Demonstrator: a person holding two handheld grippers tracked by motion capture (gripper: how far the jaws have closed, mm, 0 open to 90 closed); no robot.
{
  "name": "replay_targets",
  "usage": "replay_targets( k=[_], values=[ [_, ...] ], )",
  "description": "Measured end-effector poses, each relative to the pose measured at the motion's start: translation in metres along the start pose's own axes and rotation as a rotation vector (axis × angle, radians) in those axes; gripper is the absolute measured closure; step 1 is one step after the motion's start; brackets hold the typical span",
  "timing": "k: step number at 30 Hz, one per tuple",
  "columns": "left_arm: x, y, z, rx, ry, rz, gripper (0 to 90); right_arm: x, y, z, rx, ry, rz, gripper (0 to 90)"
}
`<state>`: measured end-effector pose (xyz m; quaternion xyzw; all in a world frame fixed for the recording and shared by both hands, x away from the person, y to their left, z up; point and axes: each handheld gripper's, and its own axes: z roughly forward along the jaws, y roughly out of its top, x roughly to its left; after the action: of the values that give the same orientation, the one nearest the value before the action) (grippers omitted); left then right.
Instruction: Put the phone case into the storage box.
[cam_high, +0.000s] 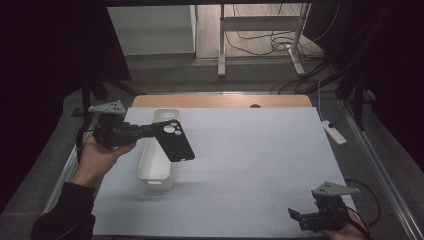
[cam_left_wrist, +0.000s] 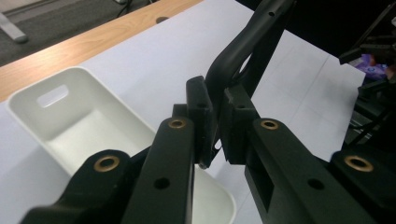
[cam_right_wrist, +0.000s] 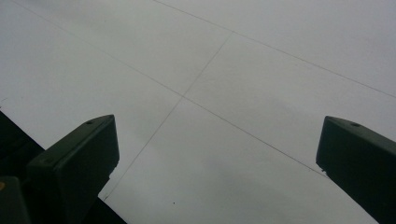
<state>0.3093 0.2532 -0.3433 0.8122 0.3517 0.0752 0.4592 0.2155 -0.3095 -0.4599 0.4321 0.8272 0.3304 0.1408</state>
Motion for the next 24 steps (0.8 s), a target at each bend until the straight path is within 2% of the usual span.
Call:
replay_targets(
  k=[12,24],
  values=[
    [0.014,-0.002,-0.016,0.012,0.056,-0.001,83.3,0.0,0.0,0.0,0.0,0.001,0.002,0.0],
    [0.031,-0.005,-0.019,0.024,0.107,-0.008,83.3,0.0,0.0,0.0,0.0,0.004,0.001,0.0]
  ],
)
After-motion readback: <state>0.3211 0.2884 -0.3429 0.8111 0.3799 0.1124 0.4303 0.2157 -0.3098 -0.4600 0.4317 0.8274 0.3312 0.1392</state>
